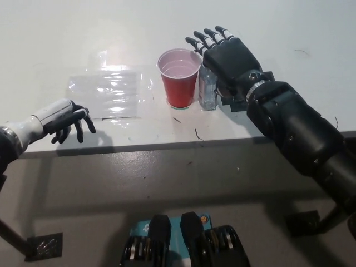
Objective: The robot uses its right hand to press the hand soap kept in the middle of the table to get liquid hand soap out
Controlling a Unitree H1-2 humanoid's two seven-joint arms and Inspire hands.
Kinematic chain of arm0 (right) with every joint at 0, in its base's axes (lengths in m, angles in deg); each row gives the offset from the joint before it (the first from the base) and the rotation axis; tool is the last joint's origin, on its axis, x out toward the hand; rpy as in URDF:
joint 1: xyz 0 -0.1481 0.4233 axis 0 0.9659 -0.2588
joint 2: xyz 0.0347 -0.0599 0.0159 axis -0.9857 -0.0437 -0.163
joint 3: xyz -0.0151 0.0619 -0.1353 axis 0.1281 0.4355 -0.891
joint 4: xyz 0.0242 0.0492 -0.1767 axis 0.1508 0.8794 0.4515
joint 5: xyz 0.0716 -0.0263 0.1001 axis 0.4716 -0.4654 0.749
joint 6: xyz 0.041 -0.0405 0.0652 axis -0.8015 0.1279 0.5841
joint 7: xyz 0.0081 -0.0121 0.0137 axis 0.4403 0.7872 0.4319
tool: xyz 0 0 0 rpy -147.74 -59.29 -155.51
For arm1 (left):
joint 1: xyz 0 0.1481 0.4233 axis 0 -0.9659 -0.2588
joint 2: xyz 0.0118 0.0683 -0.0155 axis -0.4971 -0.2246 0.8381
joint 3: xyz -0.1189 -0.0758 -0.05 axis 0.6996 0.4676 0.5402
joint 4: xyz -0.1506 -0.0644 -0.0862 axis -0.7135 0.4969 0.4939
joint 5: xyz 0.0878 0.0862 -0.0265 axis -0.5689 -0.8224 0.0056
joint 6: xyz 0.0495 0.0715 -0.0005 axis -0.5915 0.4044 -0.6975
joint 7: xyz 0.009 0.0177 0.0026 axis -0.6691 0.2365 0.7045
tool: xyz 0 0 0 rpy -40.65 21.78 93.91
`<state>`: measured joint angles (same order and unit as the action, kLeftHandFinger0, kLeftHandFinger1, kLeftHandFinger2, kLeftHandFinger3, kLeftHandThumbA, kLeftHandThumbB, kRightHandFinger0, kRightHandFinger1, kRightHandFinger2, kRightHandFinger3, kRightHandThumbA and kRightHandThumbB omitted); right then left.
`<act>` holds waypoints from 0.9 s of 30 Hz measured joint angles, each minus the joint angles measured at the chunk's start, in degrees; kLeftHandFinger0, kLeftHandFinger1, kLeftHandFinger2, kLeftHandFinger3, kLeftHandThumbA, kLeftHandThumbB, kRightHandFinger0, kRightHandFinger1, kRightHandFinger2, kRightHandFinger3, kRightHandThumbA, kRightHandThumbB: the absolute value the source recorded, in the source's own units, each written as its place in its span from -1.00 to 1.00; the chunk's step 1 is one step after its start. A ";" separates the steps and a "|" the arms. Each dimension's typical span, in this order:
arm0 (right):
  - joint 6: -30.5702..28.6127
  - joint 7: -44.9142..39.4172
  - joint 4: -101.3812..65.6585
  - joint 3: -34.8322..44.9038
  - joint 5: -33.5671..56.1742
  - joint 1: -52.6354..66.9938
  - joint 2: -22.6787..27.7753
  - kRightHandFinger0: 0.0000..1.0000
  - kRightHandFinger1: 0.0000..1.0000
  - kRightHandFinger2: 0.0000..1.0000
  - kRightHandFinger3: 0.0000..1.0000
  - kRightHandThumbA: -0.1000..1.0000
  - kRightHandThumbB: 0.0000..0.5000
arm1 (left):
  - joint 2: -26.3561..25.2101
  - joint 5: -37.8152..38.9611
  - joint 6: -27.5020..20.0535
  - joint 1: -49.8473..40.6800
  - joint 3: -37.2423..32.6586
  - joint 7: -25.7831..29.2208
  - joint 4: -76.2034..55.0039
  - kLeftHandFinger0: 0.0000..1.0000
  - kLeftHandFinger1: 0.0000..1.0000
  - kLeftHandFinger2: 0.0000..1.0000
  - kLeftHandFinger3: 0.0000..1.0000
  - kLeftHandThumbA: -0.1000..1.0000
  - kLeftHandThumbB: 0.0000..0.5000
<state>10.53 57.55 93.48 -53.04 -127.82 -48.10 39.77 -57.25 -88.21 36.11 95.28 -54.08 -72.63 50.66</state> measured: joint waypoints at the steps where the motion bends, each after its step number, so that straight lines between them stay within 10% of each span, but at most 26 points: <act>1: 0.01 0.01 0.01 0.00 0.00 0.00 -0.01 1.00 1.00 1.00 1.00 1.00 1.00 | -0.01 -0.10 -0.01 0.11 0.00 -0.01 0.01 -0.76 -0.78 -0.41 0.22 1.00 -0.09; 27: -0.08 6.46 7.44 1.55 0.71 0.23 -3.75 1.00 1.00 1.00 1.00 1.00 0.92 | -0.23 -1.06 -0.34 0.96 0.55 -0.05 0.00 -0.86 -0.80 -0.42 0.13 1.00 -0.02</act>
<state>10.44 64.01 100.91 -51.50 -127.12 -47.88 36.01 -57.48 -89.27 35.77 96.23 -53.53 -72.67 50.66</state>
